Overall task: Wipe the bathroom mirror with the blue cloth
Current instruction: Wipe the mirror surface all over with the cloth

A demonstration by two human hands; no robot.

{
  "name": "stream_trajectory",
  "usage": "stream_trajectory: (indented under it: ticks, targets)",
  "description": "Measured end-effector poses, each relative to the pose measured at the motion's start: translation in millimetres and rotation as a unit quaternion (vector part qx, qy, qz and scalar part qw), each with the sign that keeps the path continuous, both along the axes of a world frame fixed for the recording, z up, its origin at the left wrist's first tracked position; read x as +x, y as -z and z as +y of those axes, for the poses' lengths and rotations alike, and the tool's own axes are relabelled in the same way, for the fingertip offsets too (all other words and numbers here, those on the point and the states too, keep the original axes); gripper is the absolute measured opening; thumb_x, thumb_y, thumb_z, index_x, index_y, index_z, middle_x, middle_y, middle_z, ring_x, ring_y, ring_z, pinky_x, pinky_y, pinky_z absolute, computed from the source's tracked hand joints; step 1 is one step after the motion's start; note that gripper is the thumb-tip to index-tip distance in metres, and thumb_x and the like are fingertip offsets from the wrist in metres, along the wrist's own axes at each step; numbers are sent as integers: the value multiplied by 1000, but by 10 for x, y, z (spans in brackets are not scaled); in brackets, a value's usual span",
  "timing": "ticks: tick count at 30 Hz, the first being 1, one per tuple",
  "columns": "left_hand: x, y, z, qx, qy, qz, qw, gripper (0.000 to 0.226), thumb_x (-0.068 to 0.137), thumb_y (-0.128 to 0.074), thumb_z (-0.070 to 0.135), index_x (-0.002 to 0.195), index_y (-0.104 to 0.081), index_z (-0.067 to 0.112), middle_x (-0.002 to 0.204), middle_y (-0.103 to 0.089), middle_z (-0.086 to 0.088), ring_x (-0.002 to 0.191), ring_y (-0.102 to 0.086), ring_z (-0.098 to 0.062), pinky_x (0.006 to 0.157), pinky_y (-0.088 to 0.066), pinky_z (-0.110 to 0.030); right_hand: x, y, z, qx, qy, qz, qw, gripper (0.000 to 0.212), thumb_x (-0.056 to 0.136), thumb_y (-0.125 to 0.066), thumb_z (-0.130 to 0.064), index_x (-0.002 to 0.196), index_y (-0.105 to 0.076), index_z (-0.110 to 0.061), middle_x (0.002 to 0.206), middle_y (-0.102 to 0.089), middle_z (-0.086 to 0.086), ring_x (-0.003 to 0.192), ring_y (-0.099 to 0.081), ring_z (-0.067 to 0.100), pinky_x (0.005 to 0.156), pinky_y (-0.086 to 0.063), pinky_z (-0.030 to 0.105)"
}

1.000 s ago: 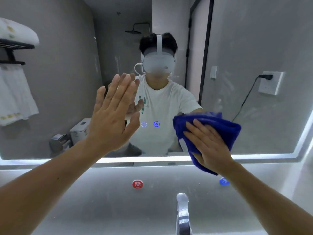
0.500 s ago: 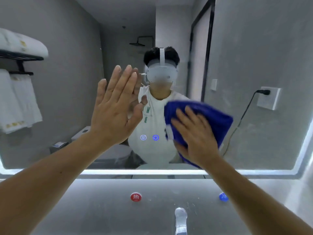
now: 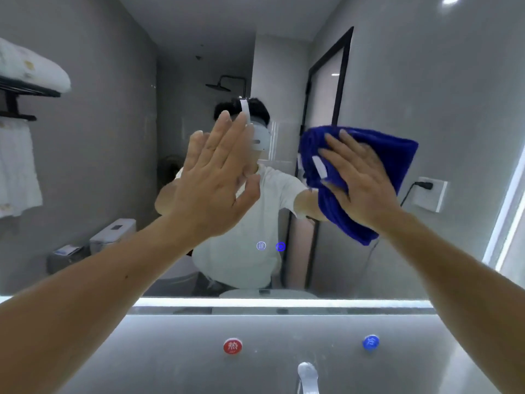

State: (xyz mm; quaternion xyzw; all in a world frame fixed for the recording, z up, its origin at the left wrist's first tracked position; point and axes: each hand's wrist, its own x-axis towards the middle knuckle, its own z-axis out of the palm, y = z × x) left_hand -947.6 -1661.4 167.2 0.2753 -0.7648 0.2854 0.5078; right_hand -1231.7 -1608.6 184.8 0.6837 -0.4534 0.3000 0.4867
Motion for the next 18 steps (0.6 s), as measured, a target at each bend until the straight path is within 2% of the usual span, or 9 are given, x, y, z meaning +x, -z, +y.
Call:
stream_trajectory:
  ticks: [3,6,10,14,16,18]
  targets:
    - [-45,-81,-55,-8,17,15,1000,64,98,-31,42,154,-25,11,163,-18,-4,152,-8,-20,122,-7,-46,173,-622,-137,-57,-11,-106,993,48,98,-54,-24,144,-43,-17,156,-36,1,148,-23,21,120,-6,29]
    - [-97,-149,-33,1,32,26,999,64,99,-30,43,155,-25,12,164,-17,-3,152,-7,-19,121,-4,-44,279,-639,-200,-88,-28,-155,984,46,100,-51,-29,144,-44,-18,156,-36,0,148,-23,20,120,-6,28]
    - [-181,-204,46,9,31,11,999,65,98,-27,44,154,-26,12,163,-18,-3,152,-7,-19,122,-4,-43,167,-27,-146,-49,-13,-85,995,51,97,-51,-34,144,-42,-18,156,-34,2,149,-20,21,122,-10,38]
    - [-313,-346,110,12,4,2,1000,66,97,-25,45,154,-26,11,163,-17,-2,152,-5,-17,121,-9,-47,-107,800,-47,20,20,25,999,60,91,-51,-32,148,-35,-20,159,-23,-2,150,-16,21,121,-14,41]
    - [-400,-449,147,12,-7,-7,1000,67,97,-22,45,155,-24,12,164,-14,-1,152,-3,-15,122,-8,-47,-230,923,-7,49,31,86,995,64,91,-49,-33,151,-28,-22,160,-21,-2,150,-16,20,121,-16,41]
    - [-474,-561,173,11,-20,-17,1000,68,97,-16,49,156,-19,14,164,-10,1,152,2,-14,122,-4,-46,-307,756,8,61,23,122,990,63,92,-49,-32,151,-29,-22,160,-25,-2,149,-19,18,120,-19,40]
